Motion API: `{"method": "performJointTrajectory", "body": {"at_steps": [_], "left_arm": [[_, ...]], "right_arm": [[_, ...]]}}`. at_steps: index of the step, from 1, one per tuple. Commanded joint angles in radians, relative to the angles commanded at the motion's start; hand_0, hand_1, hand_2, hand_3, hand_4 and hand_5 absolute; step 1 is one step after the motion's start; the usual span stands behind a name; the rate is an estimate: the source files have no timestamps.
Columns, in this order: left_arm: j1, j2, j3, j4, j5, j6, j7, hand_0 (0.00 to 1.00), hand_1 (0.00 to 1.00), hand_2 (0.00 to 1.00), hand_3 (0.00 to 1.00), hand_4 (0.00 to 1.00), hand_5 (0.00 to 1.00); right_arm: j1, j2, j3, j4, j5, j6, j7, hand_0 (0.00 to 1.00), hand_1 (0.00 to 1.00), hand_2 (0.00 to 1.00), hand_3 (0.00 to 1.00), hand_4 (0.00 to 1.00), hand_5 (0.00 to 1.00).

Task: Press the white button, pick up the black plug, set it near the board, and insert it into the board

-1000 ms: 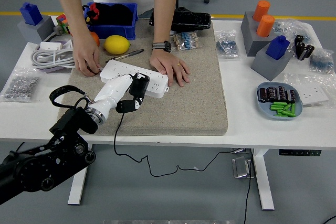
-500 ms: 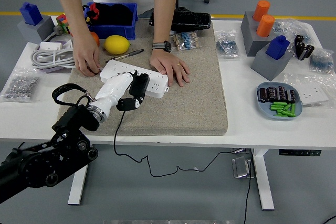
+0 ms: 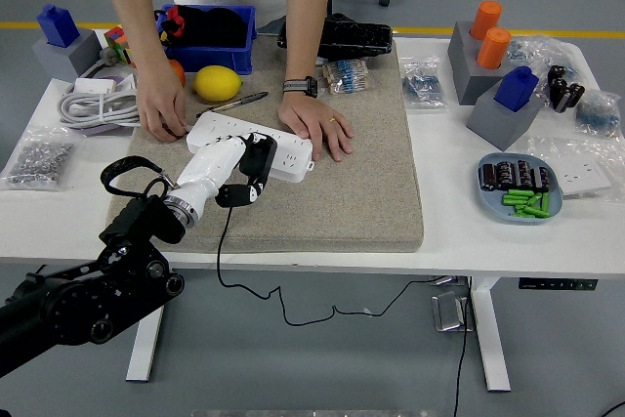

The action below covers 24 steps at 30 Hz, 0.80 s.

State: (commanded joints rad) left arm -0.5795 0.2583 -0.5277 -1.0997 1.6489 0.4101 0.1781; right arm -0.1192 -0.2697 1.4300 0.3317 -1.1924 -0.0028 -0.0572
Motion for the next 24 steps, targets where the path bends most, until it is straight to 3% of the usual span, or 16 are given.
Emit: {"method": "performJointTrajectory", "body": {"at_steps": [24], "left_arm": [[-0.055,-0.050,0.027,0.074,-0.021,0.005,-0.015,0.904,0.880,0.810,0.802,0.634,0.002]], "right_arm": [[0.001,0.001,0.001,-0.002,0.003,0.000,0.003,0.868,0.739,0.729,0.686,0.867,0.479]]}}
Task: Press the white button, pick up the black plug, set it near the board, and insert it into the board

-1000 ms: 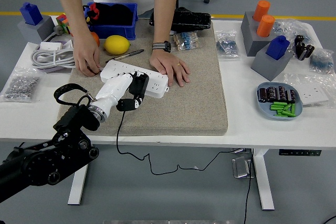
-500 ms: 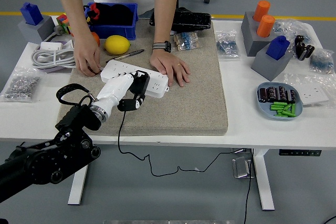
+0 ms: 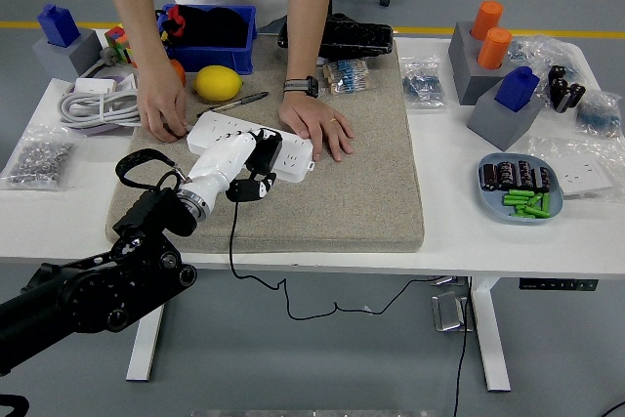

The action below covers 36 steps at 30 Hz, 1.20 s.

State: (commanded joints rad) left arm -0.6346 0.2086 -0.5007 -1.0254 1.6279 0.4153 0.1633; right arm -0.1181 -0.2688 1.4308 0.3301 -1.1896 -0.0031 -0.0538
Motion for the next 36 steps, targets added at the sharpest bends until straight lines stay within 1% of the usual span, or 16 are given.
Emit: {"method": "performJointTrajectory", "body": {"at_steps": [8,13,14,19,20,25,26,30,31,32,36], "left_arm": [[-0.006,-0.007,0.007,0.013,-0.010,0.005,-0.009,0.906,0.884,0.813,0.805,0.647,0.002],[-0.004,-0.005,0.001,0.006,-0.008,0.017,-0.026,0.906,0.884,0.813,0.805,0.647,0.002],[-0.004,-0.004,-0.001,0.004,-0.008,0.020,-0.030,0.922,0.901,0.838,0.835,0.674,0.002],[0.000,-0.001,-0.009,-0.005,-0.003,0.029,-0.039,0.922,0.901,0.838,0.835,0.674,0.002],[0.001,0.000,-0.010,-0.007,-0.001,0.032,-0.041,0.930,0.913,0.861,0.854,0.777,0.123],[0.011,0.004,-0.027,-0.017,0.008,0.064,-0.065,0.930,0.913,0.861,0.854,0.777,0.123],[0.014,0.005,-0.035,-0.018,0.011,0.076,-0.072,0.953,0.939,0.880,0.881,0.823,0.260],[0.030,0.014,-0.075,-0.006,0.009,0.097,-0.074,0.953,0.939,0.880,0.881,0.823,0.260],[0.032,0.016,-0.083,-0.003,0.005,0.098,-0.075,0.953,0.939,0.880,0.881,0.823,0.260],[0.034,0.018,-0.089,0.000,0.001,0.098,-0.077,0.899,0.885,0.827,0.872,0.806,0.229],[0.041,0.035,-0.138,0.018,-0.008,0.093,-0.080,0.899,0.885,0.827,0.872,0.806,0.229]], "right_arm": [[0.002,0.002,0.004,0.000,0.000,0.001,0.000,0.863,0.737,0.727,0.685,0.866,0.478],[0.001,0.002,0.004,0.000,-0.001,0.002,0.000,0.863,0.737,0.727,0.685,0.866,0.478],[0.001,0.002,0.004,-0.001,-0.001,0.002,0.000,0.861,0.736,0.724,0.685,0.865,0.479],[0.000,0.003,0.004,-0.002,-0.002,0.002,0.000,0.861,0.736,0.724,0.685,0.865,0.479],[0.000,0.004,0.004,-0.002,-0.002,0.002,0.000,0.860,0.735,0.724,0.684,0.864,0.479],[0.000,0.003,0.000,-0.002,-0.002,0.002,0.000,0.860,0.735,0.724,0.684,0.864,0.479],[0.001,0.003,-0.002,-0.002,-0.002,0.003,0.000,0.859,0.735,0.724,0.683,0.863,0.477],[0.002,0.004,-0.002,-0.001,-0.002,0.003,-0.001,0.859,0.735,0.724,0.683,0.863,0.477],[0.002,0.004,-0.001,-0.001,-0.002,0.003,0.000,0.859,0.735,0.724,0.683,0.863,0.477],[0.002,0.004,0.000,-0.001,-0.002,0.003,0.000,0.859,0.735,0.724,0.684,0.862,0.475],[0.000,0.003,0.001,-0.002,-0.001,0.002,0.000,0.859,0.735,0.724,0.684,0.862,0.475]]}}
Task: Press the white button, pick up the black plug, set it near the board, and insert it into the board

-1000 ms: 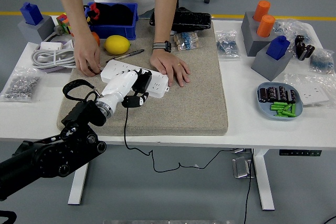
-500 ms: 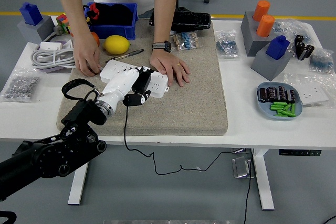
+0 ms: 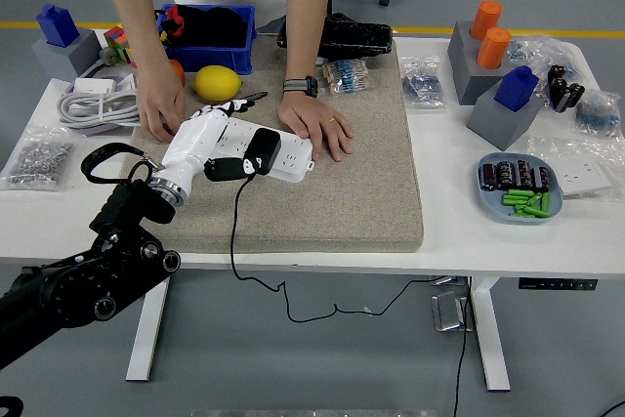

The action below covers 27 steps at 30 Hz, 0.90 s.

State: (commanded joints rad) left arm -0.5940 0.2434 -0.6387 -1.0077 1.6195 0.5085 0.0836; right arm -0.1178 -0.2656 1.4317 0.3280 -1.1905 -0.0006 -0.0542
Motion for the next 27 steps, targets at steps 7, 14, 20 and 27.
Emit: {"method": "performJointTrajectory", "body": {"at_steps": [7,14,20,27], "left_arm": [[-0.026,0.034,-0.011,0.029,0.016,-0.033,0.054,0.710,0.683,0.630,0.832,0.609,0.002],[-0.080,0.063,0.067,0.062,0.085,-0.122,0.155,0.348,0.174,0.194,0.772,0.002,0.002],[-0.116,0.067,0.122,0.092,0.107,-0.195,0.208,0.332,0.127,0.167,0.773,0.002,0.002],[-0.154,0.058,0.161,0.124,0.091,-0.234,0.229,0.318,0.112,0.151,0.778,0.002,0.002]], "right_arm": [[0.001,-0.002,-0.003,0.001,0.001,0.000,0.000,0.858,0.733,0.723,0.683,0.860,0.472],[0.001,-0.005,-0.006,0.000,0.001,0.000,-0.001,0.855,0.732,0.721,0.683,0.860,0.471],[0.001,-0.004,0.000,0.000,0.001,0.000,-0.001,0.855,0.731,0.720,0.685,0.859,0.470],[0.001,-0.003,0.005,0.000,0.001,0.000,-0.001,0.854,0.730,0.720,0.685,0.859,0.469]]}}
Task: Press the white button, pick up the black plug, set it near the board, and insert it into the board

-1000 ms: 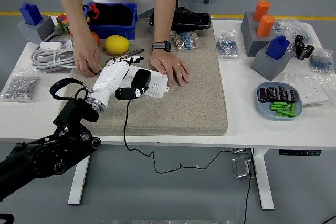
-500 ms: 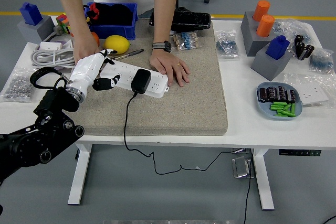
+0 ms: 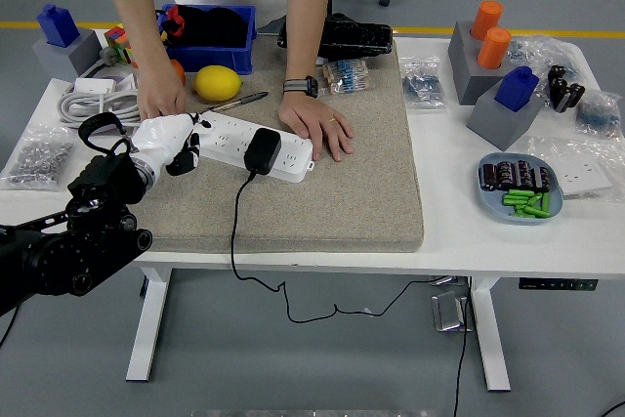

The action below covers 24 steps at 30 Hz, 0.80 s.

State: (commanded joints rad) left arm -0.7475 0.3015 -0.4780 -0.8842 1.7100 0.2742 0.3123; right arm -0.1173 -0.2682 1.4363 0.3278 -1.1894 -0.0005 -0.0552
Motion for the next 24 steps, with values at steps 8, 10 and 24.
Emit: {"method": "performJointTrajectory", "body": {"at_steps": [8,10,24], "left_arm": [[-0.043,-0.015,0.073,0.043,-0.038,-0.019,-0.001,0.308,0.109,0.140,0.781,0.002,0.002],[-0.055,-0.021,0.090,0.058,-0.048,-0.019,-0.003,0.308,0.109,0.140,0.781,0.002,0.002],[-0.136,-0.077,0.198,0.185,-0.121,-0.020,-0.005,0.296,0.103,0.131,0.783,0.002,0.002]], "right_arm": [[0.002,0.000,0.001,0.000,0.000,0.000,0.000,0.854,0.730,0.719,0.686,0.859,0.469],[0.001,0.000,0.000,0.000,0.000,0.000,-0.001,0.854,0.730,0.719,0.686,0.859,0.469],[0.007,-0.003,-0.001,-0.001,0.002,0.001,0.000,0.853,0.730,0.718,0.686,0.858,0.469]]}}
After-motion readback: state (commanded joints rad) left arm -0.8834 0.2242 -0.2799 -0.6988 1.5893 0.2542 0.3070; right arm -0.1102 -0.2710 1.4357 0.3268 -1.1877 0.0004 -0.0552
